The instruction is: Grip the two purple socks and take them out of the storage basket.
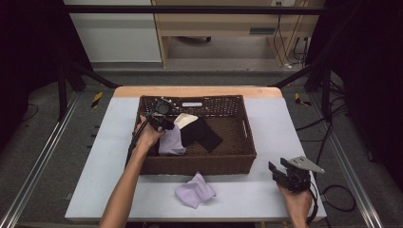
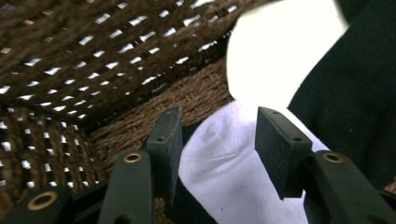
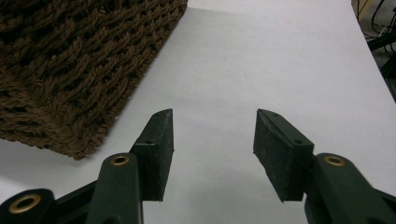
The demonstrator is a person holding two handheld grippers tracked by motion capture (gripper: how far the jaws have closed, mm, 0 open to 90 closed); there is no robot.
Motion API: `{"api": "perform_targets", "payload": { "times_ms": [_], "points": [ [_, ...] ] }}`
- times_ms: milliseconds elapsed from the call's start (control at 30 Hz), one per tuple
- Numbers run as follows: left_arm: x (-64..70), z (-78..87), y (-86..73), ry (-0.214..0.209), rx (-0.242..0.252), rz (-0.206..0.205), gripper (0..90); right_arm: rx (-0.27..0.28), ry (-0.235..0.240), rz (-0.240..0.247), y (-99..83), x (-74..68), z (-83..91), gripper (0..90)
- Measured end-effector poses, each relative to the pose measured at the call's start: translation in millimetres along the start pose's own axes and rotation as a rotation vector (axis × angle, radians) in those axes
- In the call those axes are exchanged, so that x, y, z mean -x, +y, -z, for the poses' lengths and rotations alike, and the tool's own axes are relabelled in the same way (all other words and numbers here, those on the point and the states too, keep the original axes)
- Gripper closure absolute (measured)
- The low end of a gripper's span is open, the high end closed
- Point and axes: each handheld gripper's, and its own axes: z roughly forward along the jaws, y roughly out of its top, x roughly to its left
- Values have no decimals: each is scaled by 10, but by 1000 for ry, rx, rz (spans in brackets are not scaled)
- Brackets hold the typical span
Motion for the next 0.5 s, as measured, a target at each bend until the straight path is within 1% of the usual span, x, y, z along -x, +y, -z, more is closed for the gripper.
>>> {"api": "perform_targets", "payload": {
  "times_ms": [133,267,333,367,400,467,500],
  "points": [
    [17,-62,0,2,-50,-18,536,0,0,-5,0,-2,2,476],
    [37,-109,-5,-4,-94,-34,618,0,0,-2,-1,0,0,474],
    [33,-124,-9,-18,-115,-24,684,1,1,-3,0,-2,2,474],
    [23,-125,-11,-36,-122,-10,746,0,3,-6,0,-4,4,474],
    [14,-125,-13,-49,-125,0,784,-1,3,-8,0,-6,6,475],
    [3,-121,-17,-63,-130,14,835,2,1,-3,-1,-1,5,475],
    [3,-119,-17,-64,-135,17,841,1,1,-3,-1,0,6,475]
  ]
}}
